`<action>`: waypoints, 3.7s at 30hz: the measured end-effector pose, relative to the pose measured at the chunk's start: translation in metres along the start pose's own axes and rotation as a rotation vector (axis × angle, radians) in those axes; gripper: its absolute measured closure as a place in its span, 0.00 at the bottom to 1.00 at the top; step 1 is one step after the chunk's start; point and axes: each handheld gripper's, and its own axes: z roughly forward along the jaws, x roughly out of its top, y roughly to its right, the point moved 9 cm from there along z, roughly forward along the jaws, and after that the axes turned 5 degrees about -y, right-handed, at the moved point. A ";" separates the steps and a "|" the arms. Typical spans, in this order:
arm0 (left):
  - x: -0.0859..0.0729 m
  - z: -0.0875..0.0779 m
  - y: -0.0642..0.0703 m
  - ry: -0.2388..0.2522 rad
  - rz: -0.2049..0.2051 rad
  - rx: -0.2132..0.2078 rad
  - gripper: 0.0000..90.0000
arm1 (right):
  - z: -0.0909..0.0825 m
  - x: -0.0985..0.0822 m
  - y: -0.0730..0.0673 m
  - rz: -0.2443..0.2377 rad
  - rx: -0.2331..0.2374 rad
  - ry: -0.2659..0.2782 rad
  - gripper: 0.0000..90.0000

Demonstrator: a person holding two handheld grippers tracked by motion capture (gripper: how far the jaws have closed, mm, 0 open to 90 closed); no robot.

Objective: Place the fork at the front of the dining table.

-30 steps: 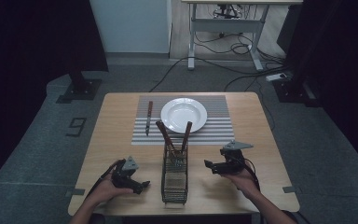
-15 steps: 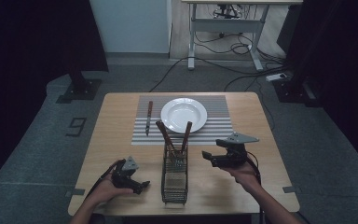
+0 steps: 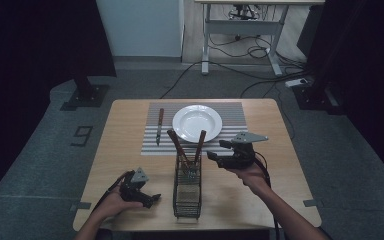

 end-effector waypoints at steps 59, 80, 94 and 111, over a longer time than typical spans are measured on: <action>-0.001 0.000 0.000 -0.001 0.005 -0.004 0.00 | -0.024 0.073 -0.022 -0.005 0.084 0.308 0.89; -0.001 -0.001 0.000 -0.001 0.007 -0.006 0.00 | -0.078 0.090 0.007 0.018 0.017 0.406 0.89; -0.001 -0.001 0.000 -0.001 0.009 -0.008 0.00 | -0.065 0.061 0.058 0.064 -0.117 0.319 0.89; -0.001 -0.001 0.000 0.000 0.011 -0.010 0.00 | -0.051 0.038 0.096 0.077 -0.229 0.235 0.89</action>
